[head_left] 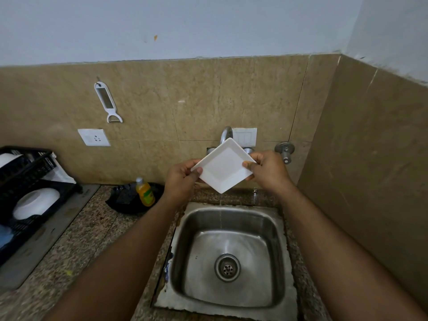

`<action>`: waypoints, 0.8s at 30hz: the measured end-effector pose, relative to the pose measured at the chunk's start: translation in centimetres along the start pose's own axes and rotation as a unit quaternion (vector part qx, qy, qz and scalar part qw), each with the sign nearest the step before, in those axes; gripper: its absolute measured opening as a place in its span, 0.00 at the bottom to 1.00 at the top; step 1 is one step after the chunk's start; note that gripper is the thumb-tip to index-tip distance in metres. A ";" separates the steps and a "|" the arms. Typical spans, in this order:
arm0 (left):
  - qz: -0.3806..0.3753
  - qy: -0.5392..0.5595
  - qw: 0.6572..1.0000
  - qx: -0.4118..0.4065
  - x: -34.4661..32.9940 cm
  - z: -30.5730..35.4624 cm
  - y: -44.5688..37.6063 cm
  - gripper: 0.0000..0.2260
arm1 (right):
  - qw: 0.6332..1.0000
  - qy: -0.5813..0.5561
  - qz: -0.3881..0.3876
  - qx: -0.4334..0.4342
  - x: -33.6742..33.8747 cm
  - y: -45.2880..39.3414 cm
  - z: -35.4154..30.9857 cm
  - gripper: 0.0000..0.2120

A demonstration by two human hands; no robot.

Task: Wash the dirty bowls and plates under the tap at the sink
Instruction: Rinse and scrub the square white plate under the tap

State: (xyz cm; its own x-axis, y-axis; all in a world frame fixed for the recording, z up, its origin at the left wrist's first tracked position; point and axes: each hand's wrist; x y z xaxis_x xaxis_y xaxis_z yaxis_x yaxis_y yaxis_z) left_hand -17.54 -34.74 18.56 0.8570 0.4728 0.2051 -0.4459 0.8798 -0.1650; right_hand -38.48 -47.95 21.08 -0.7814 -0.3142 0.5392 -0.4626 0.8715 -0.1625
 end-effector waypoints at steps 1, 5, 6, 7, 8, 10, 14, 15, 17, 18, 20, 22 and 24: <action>0.001 -0.002 1.000 0.001 0.1 0.2 0.0 0.12 | 1.000 0.000 0.003 0.002 0.1 0.0 -0.2 0.09; 0.008 -0.017 1.000 0.004 0.4 0.6 0.0 0.12 | 1.000 -0.002 0.006 0.012 0.2 -0.1 -0.8 0.08; 0.008 -0.017 1.000 0.003 0.5 0.6 0.0 0.12 | 1.000 -0.003 0.005 0.013 0.2 -0.1 -0.9 0.09; 0.008 -0.014 1.000 0.003 0.6 0.6 0.0 0.12 | 1.000 -0.003 0.004 0.015 0.1 -0.1 -1.1 0.09; 0.010 -0.011 1.000 0.003 0.6 0.6 0.0 0.12 | 1.000 -0.003 0.003 0.018 0.1 0.0 -1.2 0.09; 0.013 -0.007 1.000 0.004 0.8 0.7 0.0 0.12 | 1.000 -0.003 0.003 0.024 0.1 0.1 -1.5 0.09; 0.015 -0.001 1.000 0.008 1.1 0.6 0.1 0.12 | 1.000 0.001 0.001 0.024 -0.1 0.1 -1.6 0.09; 0.015 -0.001 1.000 0.008 1.2 0.6 0.1 0.12 | 1.000 0.001 0.001 0.024 -0.2 0.1 -1.7 0.09; 0.014 0.001 1.000 0.009 1.3 0.4 0.3 0.12 | 1.000 0.004 0.001 0.023 -0.5 0.1 -1.5 0.07; 0.013 0.003 1.000 0.011 1.4 0.2 0.4 0.12 | 1.000 0.008 0.000 0.021 -0.7 0.1 -1.4 0.06; 0.017 0.010 1.000 0.024 1.3 -0.2 0.8 0.12 | 1.000 0.011 -0.007 0.016 -1.2 0.3 -0.8 0.05; 0.024 0.020 0.998 0.045 1.1 -0.9 1.4 0.11 | 1.000 -0.002 -0.024 0.002 -1.9 0.5 0.0 0.05; 0.034 0.015 0.997 0.073 1.0 -2.1 2.2 0.11 | 0.997 -0.015 -0.062 -0.045 -2.6 1.0 0.8 0.04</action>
State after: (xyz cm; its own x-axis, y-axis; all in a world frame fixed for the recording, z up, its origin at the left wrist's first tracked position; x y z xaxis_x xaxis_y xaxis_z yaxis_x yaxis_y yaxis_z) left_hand -17.15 -32.47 16.35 0.8301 0.5315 0.1687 -0.5340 0.8448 -0.0339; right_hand -37.23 -46.54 18.80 -0.7329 -0.4322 0.5254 -0.5189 0.8546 -0.0210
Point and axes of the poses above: each hand's wrist, its own y-axis away from the middle knuckle, its own x-axis out of the back of the hand, z = x × y, and after that the axes turned 3 degrees about -z, right-handed
